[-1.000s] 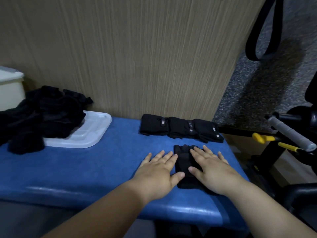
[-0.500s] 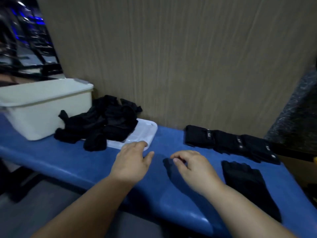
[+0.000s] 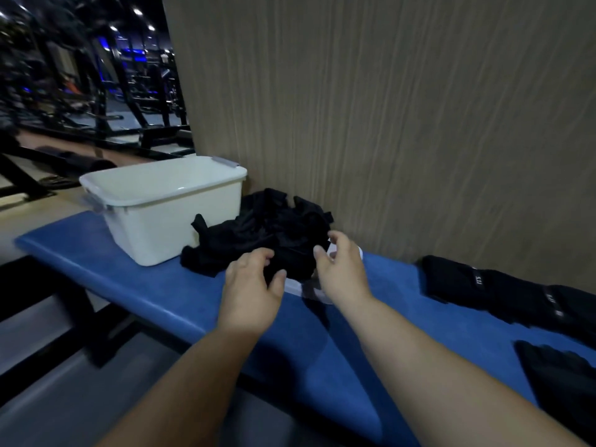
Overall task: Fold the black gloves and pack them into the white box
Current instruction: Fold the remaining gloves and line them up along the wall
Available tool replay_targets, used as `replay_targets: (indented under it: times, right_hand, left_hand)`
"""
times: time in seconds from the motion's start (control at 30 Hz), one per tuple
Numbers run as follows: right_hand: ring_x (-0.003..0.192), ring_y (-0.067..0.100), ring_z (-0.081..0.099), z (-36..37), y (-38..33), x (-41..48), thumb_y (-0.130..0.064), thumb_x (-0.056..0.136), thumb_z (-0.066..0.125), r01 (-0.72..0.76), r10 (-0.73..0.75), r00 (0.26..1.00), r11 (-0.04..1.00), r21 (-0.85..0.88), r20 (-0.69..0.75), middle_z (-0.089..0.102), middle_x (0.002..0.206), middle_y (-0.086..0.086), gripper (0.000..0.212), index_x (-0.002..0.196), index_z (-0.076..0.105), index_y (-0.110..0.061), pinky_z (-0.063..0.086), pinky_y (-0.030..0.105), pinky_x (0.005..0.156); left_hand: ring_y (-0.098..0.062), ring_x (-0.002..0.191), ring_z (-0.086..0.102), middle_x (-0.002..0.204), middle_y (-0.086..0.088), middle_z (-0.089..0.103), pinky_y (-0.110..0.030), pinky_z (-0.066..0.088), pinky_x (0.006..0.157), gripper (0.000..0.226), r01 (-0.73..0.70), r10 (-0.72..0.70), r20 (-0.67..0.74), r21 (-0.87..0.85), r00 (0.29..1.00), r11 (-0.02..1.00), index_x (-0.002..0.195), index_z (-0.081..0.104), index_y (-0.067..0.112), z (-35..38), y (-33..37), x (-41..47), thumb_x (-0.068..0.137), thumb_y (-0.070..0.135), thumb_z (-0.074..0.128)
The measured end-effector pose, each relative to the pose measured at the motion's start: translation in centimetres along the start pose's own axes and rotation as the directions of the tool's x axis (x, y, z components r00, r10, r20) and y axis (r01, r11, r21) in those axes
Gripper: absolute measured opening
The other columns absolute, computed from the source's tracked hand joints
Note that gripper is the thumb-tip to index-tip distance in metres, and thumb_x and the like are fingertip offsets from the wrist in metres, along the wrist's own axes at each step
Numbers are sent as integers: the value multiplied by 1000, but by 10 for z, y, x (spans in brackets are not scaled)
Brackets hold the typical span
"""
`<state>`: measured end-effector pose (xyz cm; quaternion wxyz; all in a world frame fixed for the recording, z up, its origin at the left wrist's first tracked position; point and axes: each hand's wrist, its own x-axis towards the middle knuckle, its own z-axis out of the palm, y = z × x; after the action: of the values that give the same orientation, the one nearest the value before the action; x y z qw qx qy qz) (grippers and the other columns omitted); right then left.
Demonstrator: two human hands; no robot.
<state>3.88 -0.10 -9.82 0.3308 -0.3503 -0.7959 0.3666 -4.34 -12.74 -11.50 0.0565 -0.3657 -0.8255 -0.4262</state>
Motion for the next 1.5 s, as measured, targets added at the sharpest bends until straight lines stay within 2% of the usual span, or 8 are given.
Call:
replay_targets:
  times: [0.13,0.27,0.4,0.57,0.77,1.13,1.33,1.5]
  right_hand:
    - [136,20,35,11,-8,29,-39,99,41,-11,9,1000,994,-112,-25,38,149,2,54,148,29,-20,27,32,110]
    - [123,26,47,17,-9,47,-52,96,41,-113,116,993,989,-99,29,38,146,7,61,149,19,-33,40,34,94]
    - [133,23,34,16,-5,54,-56,89,52,-75,82,995,990,-124,53,46,141,3,67,145,33,-26,37,38,104]
    - [120,16,42,9,-1,53,-56,84,59,-31,43,997,979,-200,58,51,120,-6,37,109,59,-29,41,35,97]
    - [77,13,51,-4,4,39,-47,80,65,74,-72,995,997,-30,76,58,86,-3,23,72,46,-37,44,30,67]
    - [103,-10,45,-109,33,-57,-22,81,72,232,-236,970,970,-69,-57,52,103,-18,31,88,49,-41,34,2,83]
    - [105,-14,55,-154,58,-100,-4,92,56,172,-173,985,981,95,6,66,97,-21,33,102,47,-34,40,4,83]
    - [77,0,65,-179,79,-104,-10,90,61,165,-153,981,981,100,-115,72,78,-12,27,105,50,-30,44,11,72]
  left_hand:
    - [-17,127,35,133,3,51,-28,32,103,44,15,-13,30,-62,999,998,136,46,21,6,2,8,94,32,54]
    - [-16,131,31,139,3,46,-31,31,108,46,59,-53,72,-94,996,994,139,43,21,9,-1,13,95,34,52]
    - [-15,132,29,139,5,45,-31,30,109,46,70,-61,84,-117,995,991,139,42,22,9,-1,15,96,34,51]
    - [-14,130,30,137,5,48,-29,29,108,46,60,-48,85,-135,995,989,140,42,23,13,5,16,96,35,50]
    - [-11,126,35,130,10,53,-32,33,109,42,58,-34,106,-226,994,972,139,45,28,17,20,11,98,37,44]
    - [0,97,61,98,16,67,-17,47,83,14,247,77,419,-664,905,705,101,58,39,39,98,-30,90,46,52]
    - [-1,95,63,95,16,70,-24,48,87,11,315,99,530,-633,842,707,102,63,32,68,122,-53,94,34,55]
    - [-5,94,64,98,8,71,-28,48,89,12,268,149,562,-590,814,762,102,62,22,89,132,-61,96,21,52]
